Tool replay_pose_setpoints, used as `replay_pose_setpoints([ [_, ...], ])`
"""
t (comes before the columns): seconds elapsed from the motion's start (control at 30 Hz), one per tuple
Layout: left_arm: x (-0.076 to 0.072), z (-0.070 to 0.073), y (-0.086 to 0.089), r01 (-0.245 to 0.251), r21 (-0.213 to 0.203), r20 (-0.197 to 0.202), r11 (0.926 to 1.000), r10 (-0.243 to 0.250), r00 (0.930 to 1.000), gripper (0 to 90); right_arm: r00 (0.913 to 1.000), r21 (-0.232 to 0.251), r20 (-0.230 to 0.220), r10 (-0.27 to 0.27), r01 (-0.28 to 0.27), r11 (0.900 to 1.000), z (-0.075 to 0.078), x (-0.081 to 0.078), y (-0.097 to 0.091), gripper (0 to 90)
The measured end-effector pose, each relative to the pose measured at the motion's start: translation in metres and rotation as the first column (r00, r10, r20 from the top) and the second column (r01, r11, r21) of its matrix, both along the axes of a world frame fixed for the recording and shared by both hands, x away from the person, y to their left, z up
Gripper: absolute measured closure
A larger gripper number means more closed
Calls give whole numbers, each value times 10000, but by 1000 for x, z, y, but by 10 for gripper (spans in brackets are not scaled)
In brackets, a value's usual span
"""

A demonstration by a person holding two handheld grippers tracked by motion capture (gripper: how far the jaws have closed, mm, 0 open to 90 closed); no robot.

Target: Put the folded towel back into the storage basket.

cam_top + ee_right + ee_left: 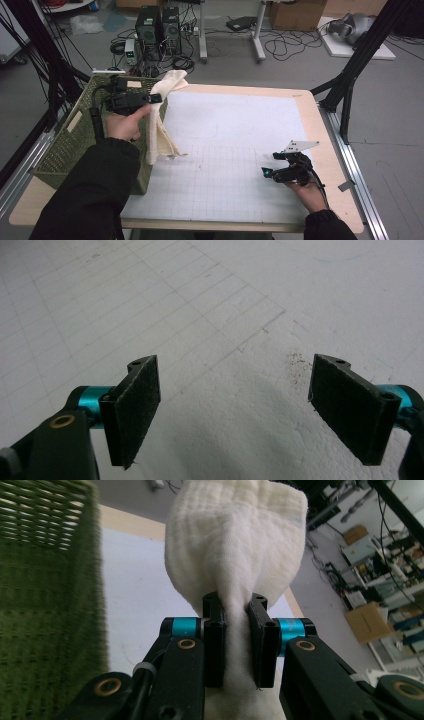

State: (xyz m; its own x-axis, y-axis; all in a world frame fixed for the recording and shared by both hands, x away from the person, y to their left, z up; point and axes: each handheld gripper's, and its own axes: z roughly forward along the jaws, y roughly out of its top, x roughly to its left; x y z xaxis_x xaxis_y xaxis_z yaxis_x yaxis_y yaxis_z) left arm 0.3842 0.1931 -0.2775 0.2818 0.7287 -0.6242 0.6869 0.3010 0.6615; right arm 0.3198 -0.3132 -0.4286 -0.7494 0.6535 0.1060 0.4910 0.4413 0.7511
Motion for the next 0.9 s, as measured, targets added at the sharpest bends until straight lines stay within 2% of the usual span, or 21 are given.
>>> replay_pose_setpoints([
  [0.07,3,-2,8,-212,-176,-63,9996,211,9998,797,10000,-24,-37,-8,8,10000,0,1,0,201],
  [0.27,10,-11,33,-736,-223,-358,9970,728,9967,796,10000,-30,-64,-17,17,10000,-1,1,0,201],
  [0.37,11,-14,47,-1004,-333,-418,9944,990,9942,796,10000,-58,-43,-11,11,10000,-1,1,0,201],
  [0.5,10,-15,65,-1240,-224,-475,9920,1228,9913,796,10000,-130,-71,16,-17,9999,-2,1,0,201],
  [0.57,9,-17,76,-1411,-356,-558,9894,1390,9887,796,10000,-146,-36,25,-25,9999,-2,2,1,201],
  [0.67,7,-19,89,-1509,-190,-678,9884,1494,9865,796,10000,-194,-24,47,-48,9998,-2,2,1,201],
  [0.77,8,-22,103,-1404,-120,-832,9900,1390,9868,797,9999,-174,-95,40,-42,9998,-2,2,1,202],
  [0.83,8,-25,110,-1456,125,-948,9893,1462,9847,796,9999,-205,-117,46,-49,9998,-3,2,2,202],
  [0.9,6,-28,118,-1505,114,-889,9885,1510,9845,796,9999,-233,-124,55,-58,9997,-3,2,2,202],
])
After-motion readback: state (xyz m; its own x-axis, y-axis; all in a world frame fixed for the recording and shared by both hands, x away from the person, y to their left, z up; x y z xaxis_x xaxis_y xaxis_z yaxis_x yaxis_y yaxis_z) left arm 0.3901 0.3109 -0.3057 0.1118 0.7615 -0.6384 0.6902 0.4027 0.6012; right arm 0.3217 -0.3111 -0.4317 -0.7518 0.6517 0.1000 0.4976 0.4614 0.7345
